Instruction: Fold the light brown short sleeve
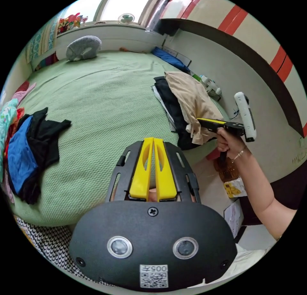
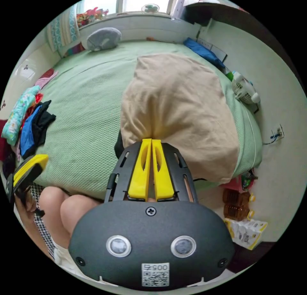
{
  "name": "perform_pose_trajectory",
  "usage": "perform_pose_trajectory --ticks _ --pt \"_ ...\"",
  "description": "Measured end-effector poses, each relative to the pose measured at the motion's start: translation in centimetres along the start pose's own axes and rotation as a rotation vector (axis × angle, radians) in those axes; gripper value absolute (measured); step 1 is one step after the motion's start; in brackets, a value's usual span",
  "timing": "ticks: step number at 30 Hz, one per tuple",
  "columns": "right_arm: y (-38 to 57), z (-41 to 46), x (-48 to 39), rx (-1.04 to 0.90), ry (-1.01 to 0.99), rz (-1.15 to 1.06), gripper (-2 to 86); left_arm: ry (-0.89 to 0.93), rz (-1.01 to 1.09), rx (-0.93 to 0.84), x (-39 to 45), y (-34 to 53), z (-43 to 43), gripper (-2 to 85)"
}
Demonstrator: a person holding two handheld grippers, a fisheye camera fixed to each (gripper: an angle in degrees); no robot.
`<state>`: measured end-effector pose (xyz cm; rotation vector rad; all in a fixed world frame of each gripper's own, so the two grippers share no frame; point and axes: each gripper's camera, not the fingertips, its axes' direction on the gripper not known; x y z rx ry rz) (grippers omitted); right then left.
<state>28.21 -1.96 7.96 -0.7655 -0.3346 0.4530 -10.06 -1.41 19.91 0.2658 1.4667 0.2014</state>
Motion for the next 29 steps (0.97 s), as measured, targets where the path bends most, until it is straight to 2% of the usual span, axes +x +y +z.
perform_pose_trajectory --ticks 3,6,8,13,16,21,23,25,29 --pt "1.9 -2.3 -1.1 0.112 -0.033 0.073 -1.3 -0.030 -0.091 0.050 -5.2 2.0 -3.5 -0.5" --pt "5.4 -4.5 -3.3 0.255 -0.350 0.196 -1.1 -0.087 -0.189 0.127 -10.2 4.5 -6.2 -0.3" --pt "6.4 -4.3 -7.5 0.233 -0.440 0.127 -1.0 -0.114 -0.266 0.143 -12.7 5.6 -7.1 -0.2" --pt "5.3 -2.8 -20.7 0.148 -0.428 -0.198 -1.0 -0.207 -0.414 0.169 -18.3 7.3 -9.7 0.3" --pt "2.9 0.0 -26.2 0.072 -0.368 -0.317 -1.0 -0.272 -0.417 0.156 -20.6 7.8 -11.4 1.4" --pt "1.1 6.6 -31.5 -0.047 -0.243 -0.410 -1.1 -0.247 -0.368 0.137 -24.7 7.5 -12.0 9.0" --pt "1.0 7.1 -32.1 -0.086 -0.268 -0.417 -1.1 -0.231 -0.376 0.140 -26.4 6.7 -11.8 10.6" --pt "1.5 7.3 -31.9 -0.001 -0.303 -0.421 -1.1 -0.287 -0.392 0.176 -28.4 5.4 -11.5 11.0" --pt "1.5 10.5 -33.3 -0.152 -0.203 -0.419 -1.2 -0.422 -0.423 0.182 -31.1 3.0 -10.8 11.1"
